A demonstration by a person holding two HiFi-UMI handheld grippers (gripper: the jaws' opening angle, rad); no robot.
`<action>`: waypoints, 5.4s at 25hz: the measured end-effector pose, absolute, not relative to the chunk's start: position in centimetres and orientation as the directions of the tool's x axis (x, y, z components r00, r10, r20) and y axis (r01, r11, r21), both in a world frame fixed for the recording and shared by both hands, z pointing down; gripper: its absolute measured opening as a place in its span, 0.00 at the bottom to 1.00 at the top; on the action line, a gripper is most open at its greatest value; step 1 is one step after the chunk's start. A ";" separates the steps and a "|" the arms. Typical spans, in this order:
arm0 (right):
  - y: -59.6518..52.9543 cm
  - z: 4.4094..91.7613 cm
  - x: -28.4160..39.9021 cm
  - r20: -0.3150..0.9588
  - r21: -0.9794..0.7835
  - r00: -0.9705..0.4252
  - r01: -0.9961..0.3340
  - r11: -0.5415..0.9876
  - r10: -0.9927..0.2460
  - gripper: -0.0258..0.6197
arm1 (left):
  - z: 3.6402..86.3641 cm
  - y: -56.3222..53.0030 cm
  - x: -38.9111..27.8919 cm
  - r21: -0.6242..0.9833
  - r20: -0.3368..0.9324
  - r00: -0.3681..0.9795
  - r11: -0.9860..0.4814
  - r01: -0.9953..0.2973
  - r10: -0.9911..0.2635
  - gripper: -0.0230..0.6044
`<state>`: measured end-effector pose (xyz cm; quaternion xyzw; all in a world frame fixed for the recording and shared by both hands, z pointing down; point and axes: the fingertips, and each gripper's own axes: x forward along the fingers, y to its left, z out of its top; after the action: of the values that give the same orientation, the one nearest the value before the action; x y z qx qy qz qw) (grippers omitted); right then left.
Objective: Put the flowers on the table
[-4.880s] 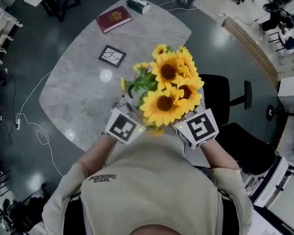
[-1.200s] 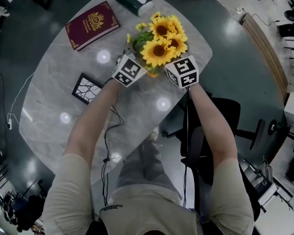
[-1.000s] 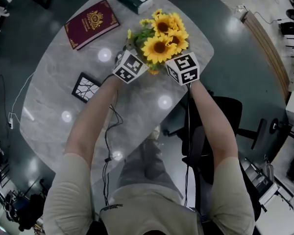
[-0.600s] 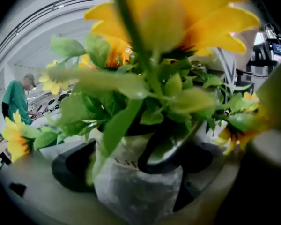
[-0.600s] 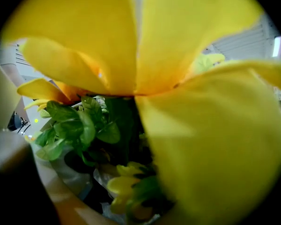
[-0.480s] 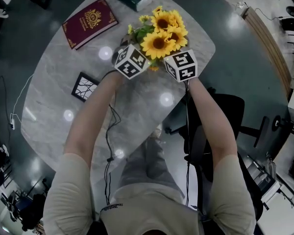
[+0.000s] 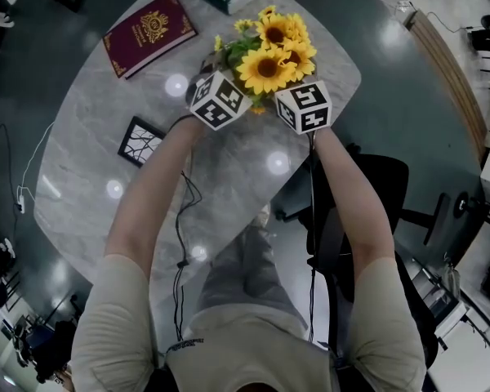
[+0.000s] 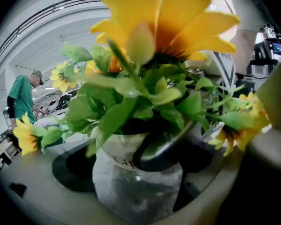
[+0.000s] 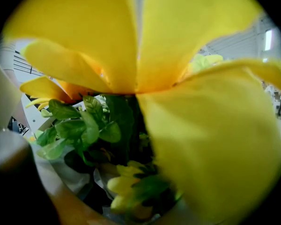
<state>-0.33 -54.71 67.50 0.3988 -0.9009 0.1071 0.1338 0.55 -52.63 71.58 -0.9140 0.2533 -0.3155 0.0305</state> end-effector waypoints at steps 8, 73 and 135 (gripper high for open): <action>-54.1 67.7 0.5 0.305 -0.090 -0.652 -0.746 0.660 -0.695 0.84 | 71.1 -52.0 0.6 -0.243 0.539 0.684 -0.869 -0.432 -0.491 0.85; -28.4 25.4 6.5 -0.055 -0.030 -0.566 -0.822 0.568 -0.823 0.21 | 25.3 -26.5 -3.0 -0.201 -0.040 0.797 -0.776 -0.597 -0.603 0.17; -14.3 26.1 1.2 -0.020 -0.009 -0.684 -0.729 0.684 -0.729 0.06 | 27.0 -12.7 -2.6 -0.047 -0.012 0.786 -0.785 -0.618 -0.618 0.05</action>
<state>1.20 -14.28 26.07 0.3974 -0.9176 0.0004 -0.0109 -2.60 -12.74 26.96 -0.9447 0.3271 -0.0021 0.0240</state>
